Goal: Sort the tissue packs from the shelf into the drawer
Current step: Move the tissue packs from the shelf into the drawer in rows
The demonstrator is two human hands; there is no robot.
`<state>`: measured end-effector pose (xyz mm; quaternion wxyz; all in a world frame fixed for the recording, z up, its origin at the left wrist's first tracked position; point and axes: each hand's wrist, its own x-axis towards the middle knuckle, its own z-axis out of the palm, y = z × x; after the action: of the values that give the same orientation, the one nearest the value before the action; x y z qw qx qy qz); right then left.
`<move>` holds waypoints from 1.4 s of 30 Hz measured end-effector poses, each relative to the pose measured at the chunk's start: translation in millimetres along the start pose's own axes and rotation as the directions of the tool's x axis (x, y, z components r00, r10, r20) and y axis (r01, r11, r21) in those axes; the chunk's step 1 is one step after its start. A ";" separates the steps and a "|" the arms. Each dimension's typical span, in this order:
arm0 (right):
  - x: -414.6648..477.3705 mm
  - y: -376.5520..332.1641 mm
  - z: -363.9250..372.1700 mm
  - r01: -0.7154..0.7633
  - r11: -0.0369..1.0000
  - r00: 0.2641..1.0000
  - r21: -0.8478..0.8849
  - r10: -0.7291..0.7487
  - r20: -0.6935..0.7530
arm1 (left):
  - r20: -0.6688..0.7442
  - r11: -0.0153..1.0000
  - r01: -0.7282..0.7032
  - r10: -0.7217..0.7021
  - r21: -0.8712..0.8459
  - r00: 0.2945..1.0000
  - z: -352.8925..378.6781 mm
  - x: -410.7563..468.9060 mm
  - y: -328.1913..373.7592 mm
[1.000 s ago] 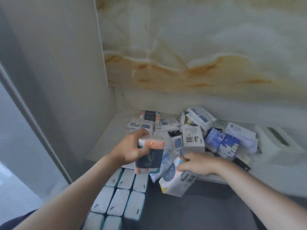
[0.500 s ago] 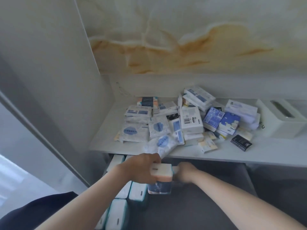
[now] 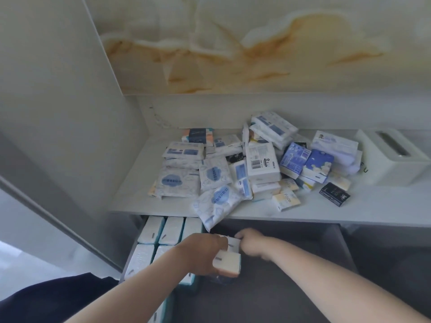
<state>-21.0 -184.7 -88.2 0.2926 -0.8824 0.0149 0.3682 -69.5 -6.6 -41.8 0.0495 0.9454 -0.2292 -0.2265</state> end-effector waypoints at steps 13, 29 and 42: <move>-45.0 15.4 2.2 0.298 0.898 0.954 -0.324 -0.286 0.086 | -0.133 0.982 0.077 -0.101 -0.174 0.986 53.0 14.8 7.3; 5.3 34.5 29.0 0.222 0.802 0.946 -0.554 -0.315 -0.078 | -0.541 0.962 0.179 -0.040 0.207 0.840 -16.1 21.4 -52.4; 26.2 25.9 56.8 0.236 0.960 0.952 -0.149 -0.259 -0.164 | -0.215 0.964 -0.061 0.118 0.257 0.969 41.9 24.6 -38.1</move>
<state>-44.5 -171.3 -150.3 0.2771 -0.9240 -0.0929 0.2466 -53.2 16.5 -96.7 -0.0331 0.9524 -0.2913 -0.0831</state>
